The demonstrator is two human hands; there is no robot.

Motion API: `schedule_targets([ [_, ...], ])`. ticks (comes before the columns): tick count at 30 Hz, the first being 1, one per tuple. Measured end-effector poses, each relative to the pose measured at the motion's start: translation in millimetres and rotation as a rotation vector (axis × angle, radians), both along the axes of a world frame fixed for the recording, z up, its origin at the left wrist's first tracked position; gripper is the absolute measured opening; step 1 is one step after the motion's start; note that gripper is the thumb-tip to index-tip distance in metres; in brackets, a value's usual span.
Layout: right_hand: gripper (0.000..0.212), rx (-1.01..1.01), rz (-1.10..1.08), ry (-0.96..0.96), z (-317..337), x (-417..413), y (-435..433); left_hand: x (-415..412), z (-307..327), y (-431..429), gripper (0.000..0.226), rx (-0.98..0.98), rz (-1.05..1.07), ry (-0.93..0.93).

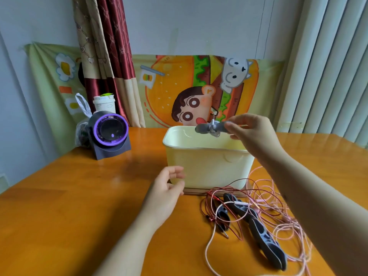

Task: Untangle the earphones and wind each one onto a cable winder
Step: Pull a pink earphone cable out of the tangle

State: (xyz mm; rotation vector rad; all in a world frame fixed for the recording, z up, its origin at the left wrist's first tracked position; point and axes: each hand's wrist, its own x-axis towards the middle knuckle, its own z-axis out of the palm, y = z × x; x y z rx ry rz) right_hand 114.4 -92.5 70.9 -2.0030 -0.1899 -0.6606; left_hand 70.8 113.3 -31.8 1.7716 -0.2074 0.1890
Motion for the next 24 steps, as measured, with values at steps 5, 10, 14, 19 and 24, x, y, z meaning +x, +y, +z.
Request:
schedule_targets([
  [5, 0.016, -0.226, -0.09, -0.105, -2, -20, -10, -5, -10, -9, 0.027, 0.209, -0.063, -0.039],
  [10, 0.009, -0.313, 0.044, 0.023, -18, -56, -29, -10, -14, -14, 0.028, 0.347, -0.11, -0.095],
  [14, 0.014, -0.568, 0.172, 0.341, -34, -78, -54, -18, -17, -21, 0.032, 0.456, -0.144, -0.148],
  [19, 0.015, -0.794, 0.252, 0.542, -48, -106, -94, -28, -20, -37, 0.03, 0.623, -0.18, -0.245],
  [24, 0.013, -0.818, 0.28, 0.573, -60, -128, -118, -46, -10, -56, 0.024, 0.662, -0.205, -0.322],
])
